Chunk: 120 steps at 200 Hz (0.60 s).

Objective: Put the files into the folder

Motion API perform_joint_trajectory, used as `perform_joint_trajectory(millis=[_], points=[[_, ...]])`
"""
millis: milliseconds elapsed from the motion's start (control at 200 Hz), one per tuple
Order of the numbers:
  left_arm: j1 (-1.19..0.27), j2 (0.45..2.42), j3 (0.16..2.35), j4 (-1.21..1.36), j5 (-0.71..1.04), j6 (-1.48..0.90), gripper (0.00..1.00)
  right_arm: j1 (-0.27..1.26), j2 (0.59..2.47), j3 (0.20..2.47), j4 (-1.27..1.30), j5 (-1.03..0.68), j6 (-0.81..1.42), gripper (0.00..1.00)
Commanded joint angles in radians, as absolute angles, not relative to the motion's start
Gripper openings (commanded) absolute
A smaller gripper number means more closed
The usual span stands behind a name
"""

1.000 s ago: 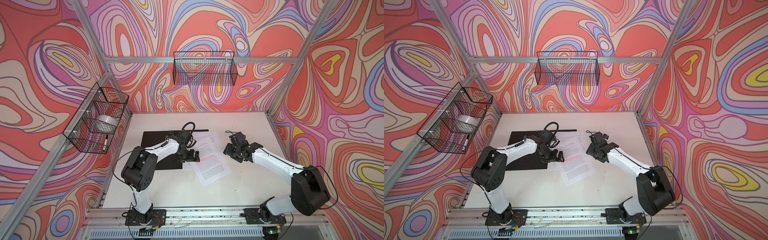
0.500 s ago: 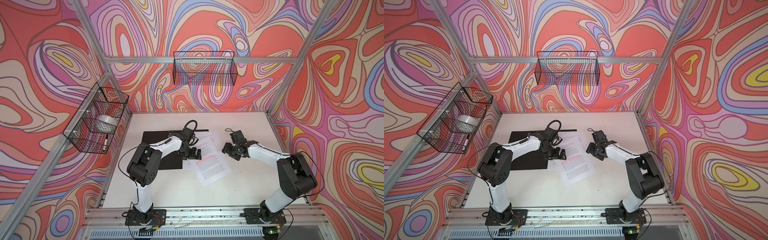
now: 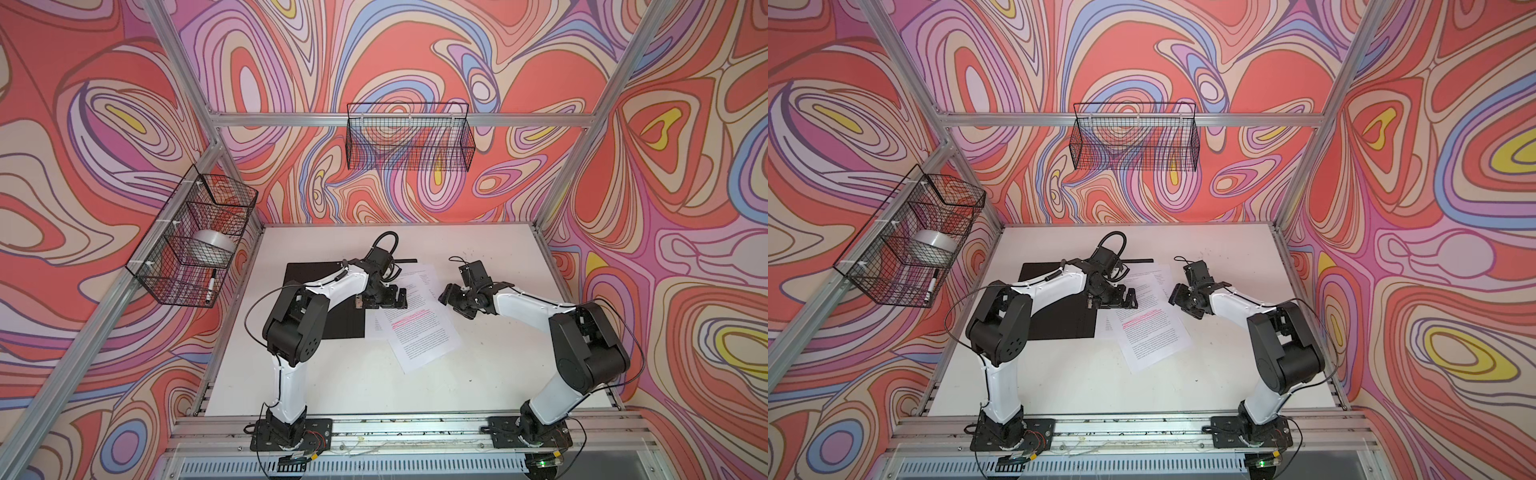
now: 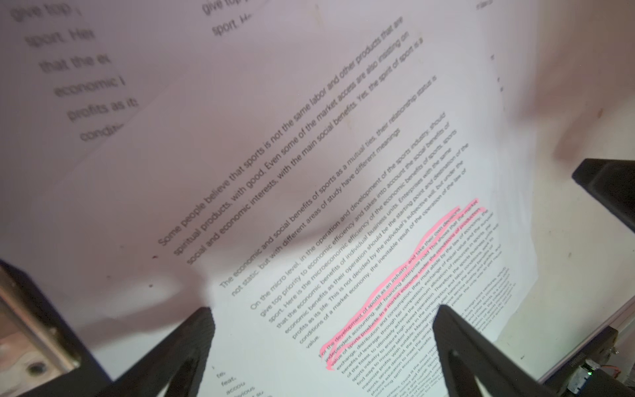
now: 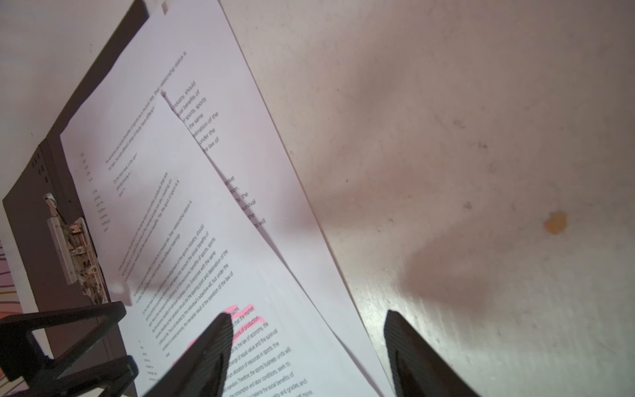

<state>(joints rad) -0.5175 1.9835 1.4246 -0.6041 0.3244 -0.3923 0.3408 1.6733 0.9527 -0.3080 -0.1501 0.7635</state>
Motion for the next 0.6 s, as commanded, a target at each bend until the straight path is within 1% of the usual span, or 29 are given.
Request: perform_joint_trajectory(millis=[0,190,265,371,431,476,596], points=[[-0.515,1.912,1.425,-0.709,0.258,-0.396,1.0,0.334,1.681,0.971,-0.357,-0.149,0.739,0.73],[-0.516,1.758,1.302,-0.75,0.25,-0.444,1.0,0.333,1.582,0.934,-0.471,-0.139,0.712,0.76],[-0.519,1.686,1.195,-0.698,0.285,-0.509,1.0,0.334,1.542,0.918,-0.519,-0.14,0.705,0.76],[-0.53,1.6,1.053,-0.624,0.339,-0.576,1.0,0.334,1.52,0.895,-0.53,-0.185,0.694,0.76],[-0.544,1.578,1.0,-0.593,0.357,-0.602,1.0,0.334,1.531,0.891,-0.536,-0.197,0.686,0.76],[-0.549,1.575,0.97,-0.555,0.403,-0.615,1.0,0.333,1.541,0.889,-0.53,-0.203,0.678,0.76],[-0.586,1.588,0.94,-0.511,0.455,-0.639,1.0,0.334,1.567,0.882,-0.511,-0.22,0.668,0.76]])
